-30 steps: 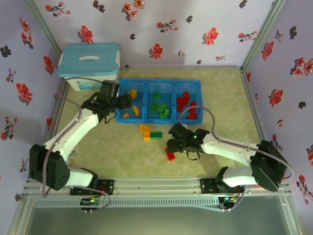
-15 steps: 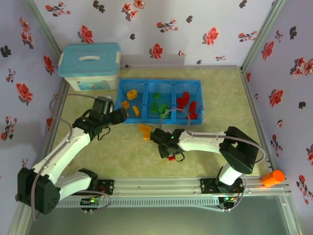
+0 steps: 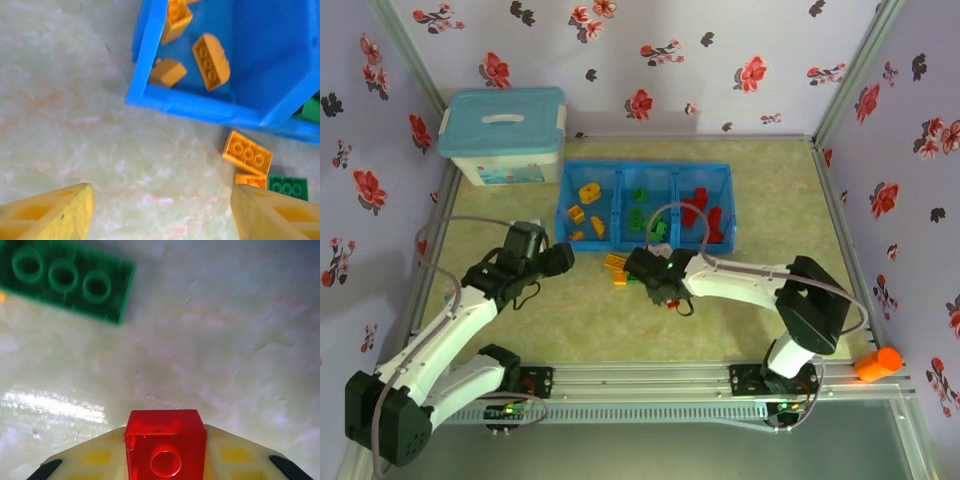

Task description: Sort the legos into containers by color

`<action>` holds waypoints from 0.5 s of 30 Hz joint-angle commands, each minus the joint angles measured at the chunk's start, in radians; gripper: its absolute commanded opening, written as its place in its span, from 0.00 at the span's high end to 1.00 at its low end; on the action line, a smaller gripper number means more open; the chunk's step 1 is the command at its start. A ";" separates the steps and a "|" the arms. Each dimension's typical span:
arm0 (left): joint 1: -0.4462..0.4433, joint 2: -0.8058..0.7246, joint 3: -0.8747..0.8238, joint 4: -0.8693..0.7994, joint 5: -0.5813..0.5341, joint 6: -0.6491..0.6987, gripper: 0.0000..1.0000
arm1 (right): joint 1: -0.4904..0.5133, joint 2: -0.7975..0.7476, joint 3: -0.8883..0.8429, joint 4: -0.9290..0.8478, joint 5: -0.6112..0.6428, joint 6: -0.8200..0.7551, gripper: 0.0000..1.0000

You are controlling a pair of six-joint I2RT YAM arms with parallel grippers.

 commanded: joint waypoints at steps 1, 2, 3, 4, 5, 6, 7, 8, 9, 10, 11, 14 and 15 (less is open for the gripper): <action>-0.042 -0.045 -0.064 -0.029 0.002 -0.061 0.28 | -0.111 -0.077 0.056 -0.087 0.092 -0.049 0.73; -0.058 -0.057 -0.083 -0.029 0.002 -0.074 0.28 | -0.145 -0.088 0.064 -0.092 0.091 -0.056 0.72; -0.076 -0.072 -0.104 -0.029 0.000 -0.086 0.28 | -0.185 -0.098 0.074 -0.096 0.089 -0.067 0.72; -0.094 -0.085 -0.125 -0.030 -0.006 -0.102 0.28 | -0.231 -0.106 0.084 -0.097 0.076 -0.080 0.71; -0.111 -0.093 -0.141 -0.032 -0.012 -0.114 0.28 | -0.270 -0.109 0.094 -0.098 0.058 -0.091 0.71; -0.131 -0.107 -0.161 -0.032 -0.022 -0.127 0.28 | -0.324 -0.103 0.110 -0.099 0.028 -0.103 0.70; -0.150 -0.117 -0.181 -0.028 -0.033 -0.142 0.28 | -0.373 -0.092 0.129 -0.098 -0.017 -0.119 0.70; -0.166 -0.125 -0.197 -0.026 -0.041 -0.153 0.28 | -0.409 -0.082 0.148 -0.101 -0.040 -0.131 0.70; -0.185 -0.130 -0.213 -0.022 -0.048 -0.169 0.28 | -0.442 -0.063 0.172 -0.101 -0.053 -0.148 0.71; -0.202 -0.136 -0.227 -0.018 -0.055 -0.182 0.29 | -0.468 -0.047 0.196 -0.102 -0.060 -0.158 0.70; -0.218 -0.138 -0.236 -0.014 -0.061 -0.196 0.29 | -0.489 -0.026 0.218 -0.103 -0.070 -0.171 0.70; -0.270 -0.139 -0.263 0.002 -0.081 -0.229 0.29 | -0.545 0.050 0.308 -0.118 -0.089 -0.205 0.70; -0.287 -0.139 -0.269 0.007 -0.087 -0.240 0.29 | -0.560 0.078 0.341 -0.123 -0.090 -0.215 0.70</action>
